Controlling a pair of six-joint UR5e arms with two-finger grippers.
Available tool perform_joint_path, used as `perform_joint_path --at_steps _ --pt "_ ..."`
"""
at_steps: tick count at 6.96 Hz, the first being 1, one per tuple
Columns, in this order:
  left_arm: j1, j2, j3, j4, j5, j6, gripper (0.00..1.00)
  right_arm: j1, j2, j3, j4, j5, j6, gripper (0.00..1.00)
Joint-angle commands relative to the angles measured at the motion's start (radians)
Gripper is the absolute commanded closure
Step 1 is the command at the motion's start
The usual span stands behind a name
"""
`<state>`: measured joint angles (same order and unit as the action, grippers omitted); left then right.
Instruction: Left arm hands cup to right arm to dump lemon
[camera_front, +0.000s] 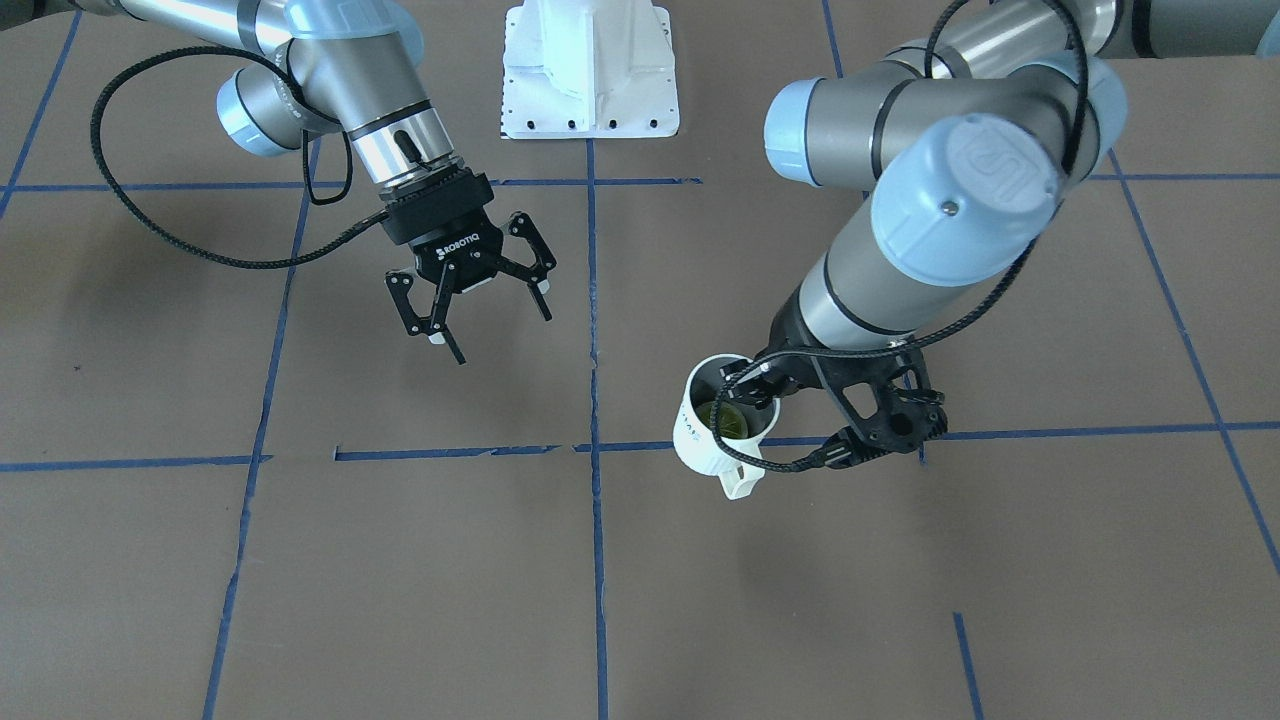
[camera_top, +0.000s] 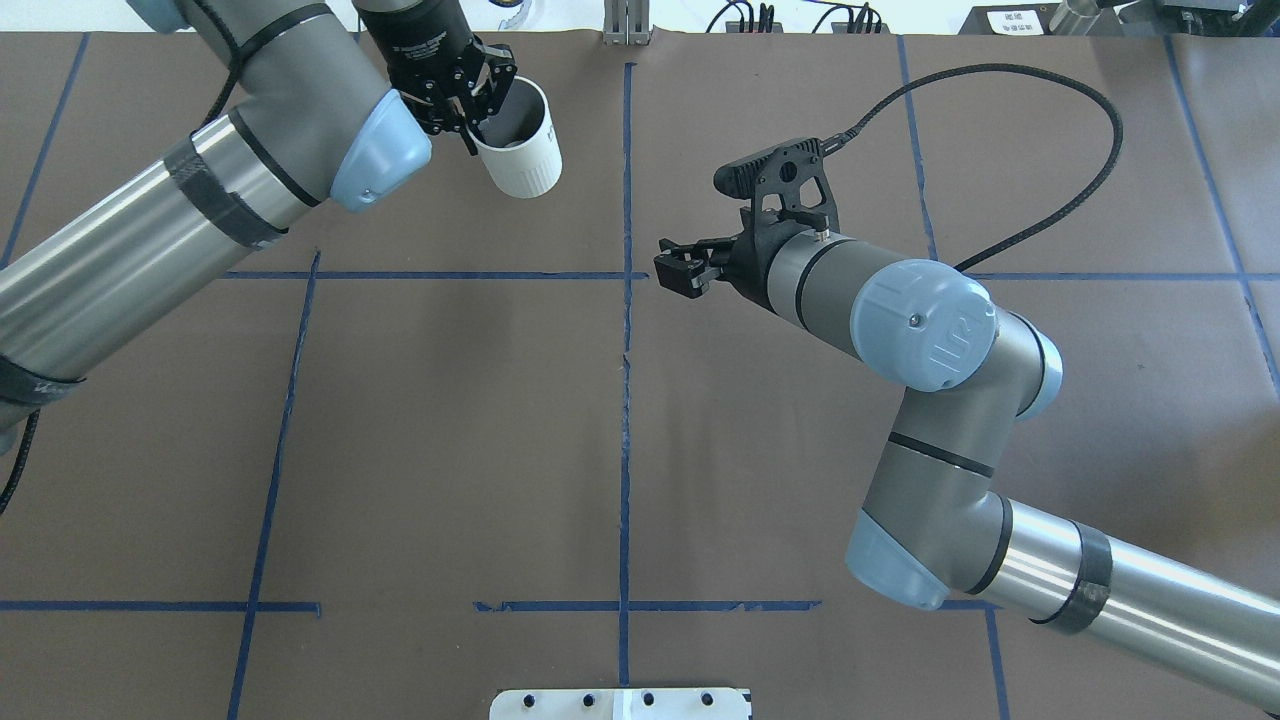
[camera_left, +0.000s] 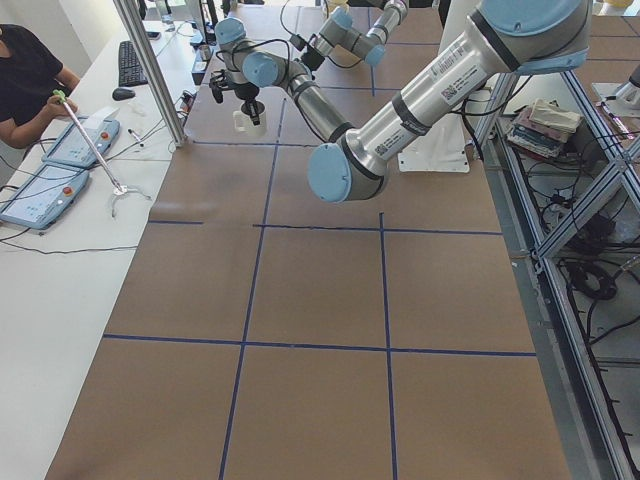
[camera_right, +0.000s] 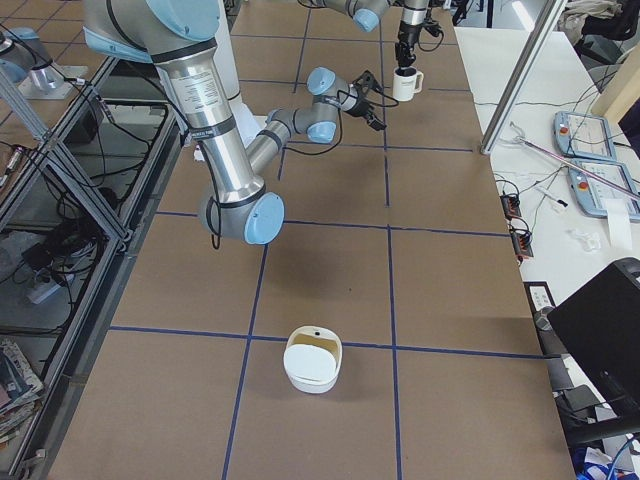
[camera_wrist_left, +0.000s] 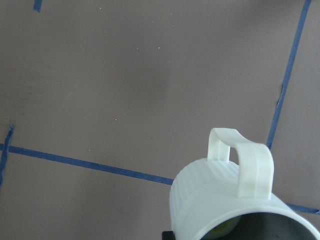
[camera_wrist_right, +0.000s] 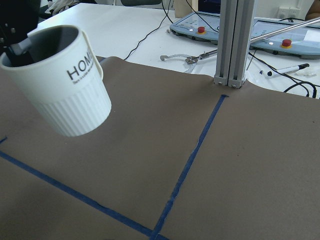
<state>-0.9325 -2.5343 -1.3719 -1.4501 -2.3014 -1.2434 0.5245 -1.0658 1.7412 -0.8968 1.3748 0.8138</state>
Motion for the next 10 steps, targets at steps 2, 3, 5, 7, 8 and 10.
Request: perform_joint_path --at_steps 2,3,5,7,8,10 --pt "0.089 -0.119 0.065 -0.001 -0.001 -0.255 1.00 -0.075 0.055 -0.063 0.013 -0.246 -0.008 0.01" --pt "0.109 -0.130 0.065 -0.001 -0.001 -0.290 1.00 -0.083 0.056 -0.063 0.013 -0.270 -0.011 0.01" --pt "0.139 -0.145 0.065 -0.003 -0.001 -0.329 1.00 -0.109 0.069 -0.066 0.013 -0.339 -0.013 0.01" --pt "0.144 -0.147 0.063 -0.003 -0.001 -0.337 1.00 -0.120 0.072 -0.066 0.013 -0.347 -0.056 0.01" --pt "0.144 -0.147 0.062 -0.001 -0.003 -0.341 1.00 -0.120 0.070 -0.068 0.013 -0.349 -0.056 0.01" --pt "0.144 -0.141 0.056 0.005 -0.055 -0.343 1.00 -0.120 0.070 -0.075 0.013 -0.364 -0.058 0.01"
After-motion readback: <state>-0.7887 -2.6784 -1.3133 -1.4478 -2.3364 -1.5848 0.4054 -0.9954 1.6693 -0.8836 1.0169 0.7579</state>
